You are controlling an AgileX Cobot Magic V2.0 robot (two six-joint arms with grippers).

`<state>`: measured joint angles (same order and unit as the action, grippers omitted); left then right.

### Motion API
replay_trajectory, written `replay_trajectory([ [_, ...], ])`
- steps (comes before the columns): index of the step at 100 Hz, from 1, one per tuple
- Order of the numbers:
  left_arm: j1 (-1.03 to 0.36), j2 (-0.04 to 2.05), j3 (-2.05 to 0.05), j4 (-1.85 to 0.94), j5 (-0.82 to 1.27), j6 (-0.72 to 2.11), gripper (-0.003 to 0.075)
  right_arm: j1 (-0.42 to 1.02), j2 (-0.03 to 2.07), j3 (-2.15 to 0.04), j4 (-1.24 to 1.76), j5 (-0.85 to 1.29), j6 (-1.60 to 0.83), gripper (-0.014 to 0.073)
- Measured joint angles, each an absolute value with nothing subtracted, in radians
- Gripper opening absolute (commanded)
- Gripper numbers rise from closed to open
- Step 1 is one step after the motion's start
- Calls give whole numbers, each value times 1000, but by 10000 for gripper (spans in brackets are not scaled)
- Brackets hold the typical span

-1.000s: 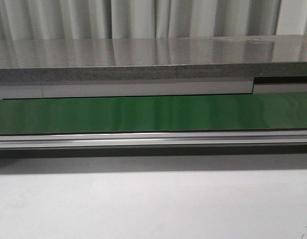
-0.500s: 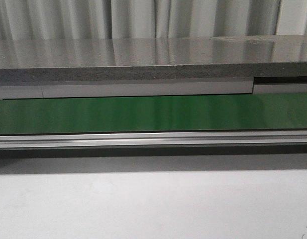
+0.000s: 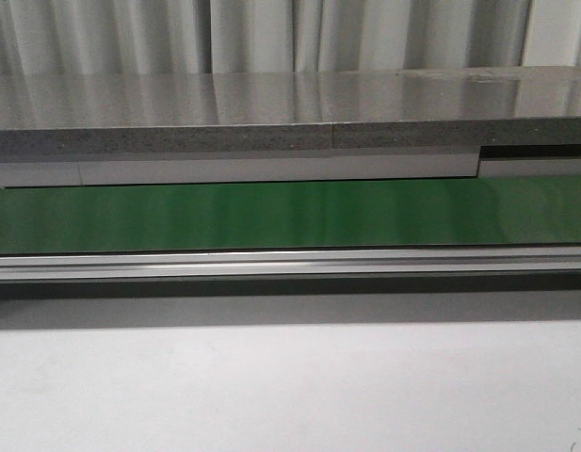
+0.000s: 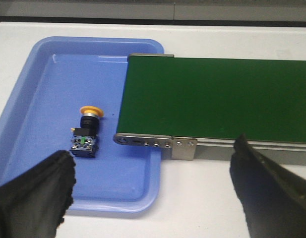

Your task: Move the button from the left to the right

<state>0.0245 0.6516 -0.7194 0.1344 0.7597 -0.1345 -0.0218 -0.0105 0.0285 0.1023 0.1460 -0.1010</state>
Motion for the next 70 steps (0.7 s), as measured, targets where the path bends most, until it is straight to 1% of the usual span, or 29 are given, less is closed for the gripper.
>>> replay_trajectory([
  [23, 123, 931, -919, 196, 836, -134, 616, -22, -11, 29, 102, 146, -101, -68],
  [57, 295, 1374, -1172, 202, 840, -78, 616, -22, -11, 29, 102, 146, -101, -68],
  [70, 329, 1515, -1235, 202, 840, -64, 616, -22, -11, 29, 102, 146, -101, -68],
])
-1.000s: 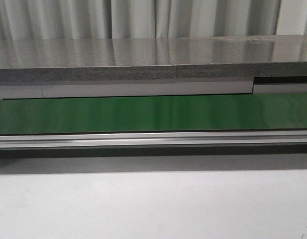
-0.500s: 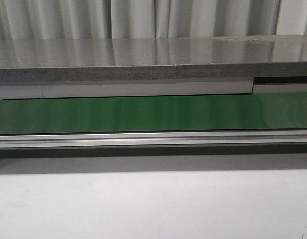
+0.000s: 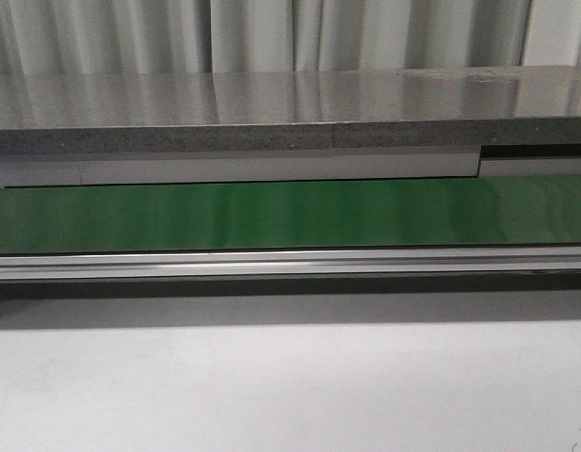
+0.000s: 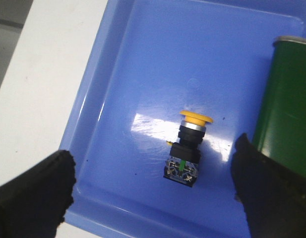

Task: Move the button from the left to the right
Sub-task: 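Grasp the yellow-capped button with the left gripper and lift it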

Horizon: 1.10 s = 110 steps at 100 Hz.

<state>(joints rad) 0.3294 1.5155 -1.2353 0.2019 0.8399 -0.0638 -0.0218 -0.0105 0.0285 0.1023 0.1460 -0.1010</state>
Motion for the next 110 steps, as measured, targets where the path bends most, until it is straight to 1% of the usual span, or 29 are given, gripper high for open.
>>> replay_trajectory([
  [17, 340, 1661, -1257, 191, 829, -59, 616, -22, -11, 29, 102, 146, -101, -68],
  [38, 340, 1771, -1257, 138, 822, -18, 616, -22, -11, 29, 102, 146, -101, -68],
  [78, 377, 1846, -1260, 81, 800, 21, 616, -22, -11, 29, 102, 146, -101, -68],
  [110, 379, 1890, -1260, 52, 794, 48, 616, -22, -11, 29, 102, 146, -101, -68],
])
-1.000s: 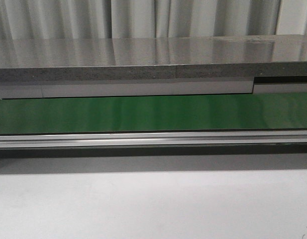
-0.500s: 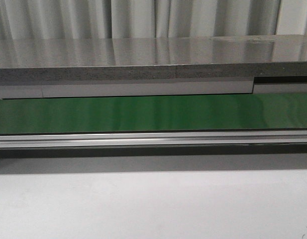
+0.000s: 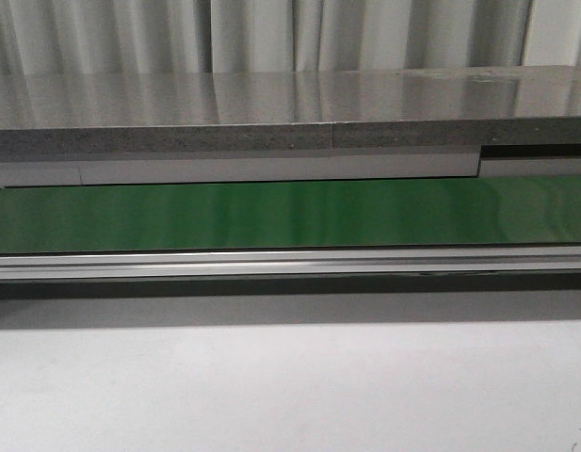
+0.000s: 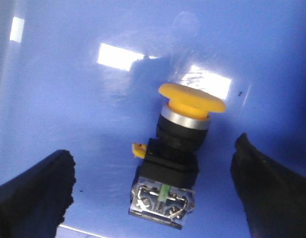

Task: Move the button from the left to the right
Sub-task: 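Grasp the yellow-capped button with the left gripper and lift it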

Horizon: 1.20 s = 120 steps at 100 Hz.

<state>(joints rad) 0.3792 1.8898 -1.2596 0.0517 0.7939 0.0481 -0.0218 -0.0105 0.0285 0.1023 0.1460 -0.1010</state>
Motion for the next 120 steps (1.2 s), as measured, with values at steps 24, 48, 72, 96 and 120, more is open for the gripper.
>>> replay_trajectory([
  [24, 379, 1946, -1261, 47, 785, 50, 616, -22, -11, 29, 102, 146, -101, -68],
  [48, 379, 1966, -1267, 45, 777, 50, 468, -22, -11, 29, 102, 146, -101, -68],
  [72, 379, 1970, -1268, 32, 795, 50, 181, -22, -11, 29, 102, 146, -101, -68],
  [96, 379, 1970, -1340, 31, 896, 50, 1, -22, -11, 29, 102, 146, -101, -68],
  [120, 379, 1920, -1484, -9, 1015, 50, -20, -22, -11, 29, 102, 146, -101, -68],
])
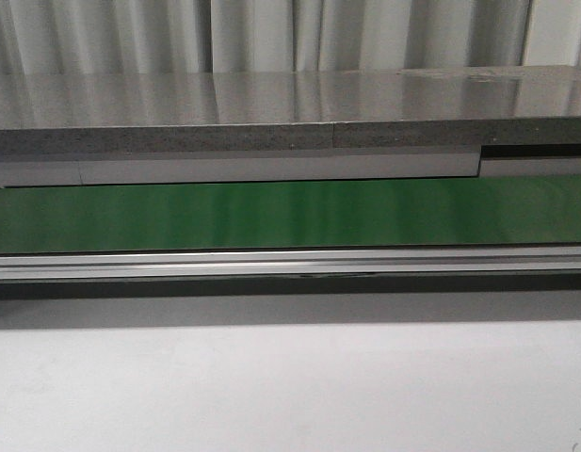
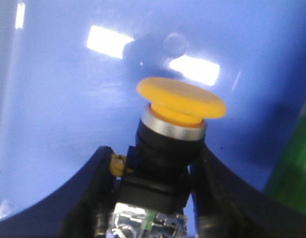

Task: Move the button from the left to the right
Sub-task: 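Grasp the yellow-capped button with the left gripper and lift it, then place the button on the conveyor belt and open the left gripper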

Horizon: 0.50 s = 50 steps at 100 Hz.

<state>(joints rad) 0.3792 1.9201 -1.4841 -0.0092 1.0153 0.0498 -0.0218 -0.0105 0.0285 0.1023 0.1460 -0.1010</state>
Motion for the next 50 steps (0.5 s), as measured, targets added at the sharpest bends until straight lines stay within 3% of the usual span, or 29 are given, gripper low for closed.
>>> replay_trajectory([
  [50, 223, 1852, -1517, -131, 1111, 97, -18, -22, -11, 29, 102, 146, -101, -68],
])
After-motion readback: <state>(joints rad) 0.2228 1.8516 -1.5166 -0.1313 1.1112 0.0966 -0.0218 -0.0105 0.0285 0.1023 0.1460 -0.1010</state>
